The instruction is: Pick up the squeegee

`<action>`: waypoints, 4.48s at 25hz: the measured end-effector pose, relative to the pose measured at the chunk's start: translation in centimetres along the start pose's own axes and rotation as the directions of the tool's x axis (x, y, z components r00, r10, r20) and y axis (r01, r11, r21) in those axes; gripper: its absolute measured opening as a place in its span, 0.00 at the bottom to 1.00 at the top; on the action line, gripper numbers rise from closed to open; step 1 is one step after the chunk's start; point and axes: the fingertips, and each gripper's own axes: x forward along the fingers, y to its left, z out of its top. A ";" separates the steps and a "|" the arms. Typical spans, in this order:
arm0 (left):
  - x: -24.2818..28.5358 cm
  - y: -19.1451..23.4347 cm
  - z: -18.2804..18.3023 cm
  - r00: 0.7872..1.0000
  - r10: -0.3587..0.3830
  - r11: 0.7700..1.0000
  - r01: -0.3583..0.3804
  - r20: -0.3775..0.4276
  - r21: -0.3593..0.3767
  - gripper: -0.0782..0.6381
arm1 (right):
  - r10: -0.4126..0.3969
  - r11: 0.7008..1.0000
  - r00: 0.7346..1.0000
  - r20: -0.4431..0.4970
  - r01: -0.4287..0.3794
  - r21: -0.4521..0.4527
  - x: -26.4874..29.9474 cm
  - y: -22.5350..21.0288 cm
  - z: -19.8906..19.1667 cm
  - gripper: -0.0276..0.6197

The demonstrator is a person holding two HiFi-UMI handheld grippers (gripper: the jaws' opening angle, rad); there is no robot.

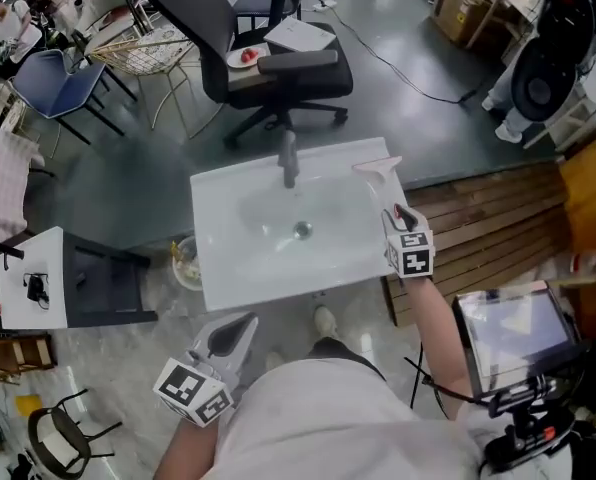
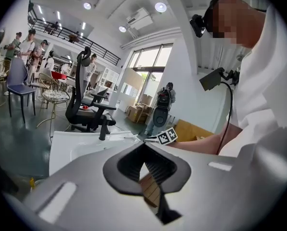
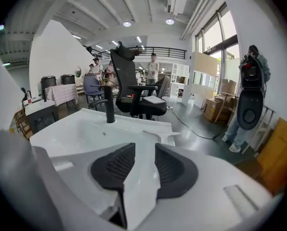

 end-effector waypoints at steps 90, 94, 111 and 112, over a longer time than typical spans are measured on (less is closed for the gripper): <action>-16.7 2.2 -5.4 0.987 -0.154 0.987 0.152 0.040 0.059 0.12 | -0.126 0.990 0.990 0.057 0.122 0.065 -21.8 15.5 0.0 0.20; -17.2 2.0 -5.9 0.987 -0.159 0.986 0.157 0.032 0.064 0.12 | -0.122 0.992 0.990 0.072 0.118 0.053 -23.4 16.6 0.3 0.20; -18.5 1.0 -7.5 0.981 -0.196 0.978 0.195 0.008 0.074 0.12 | -0.090 0.996 0.990 0.109 0.088 0.027 -26.9 20.4 0.6 0.20; -18.4 1.0 -7.5 0.980 -0.198 0.978 0.197 0.008 0.074 0.12 | -0.090 0.996 0.990 0.111 0.087 0.028 -26.9 20.4 0.6 0.20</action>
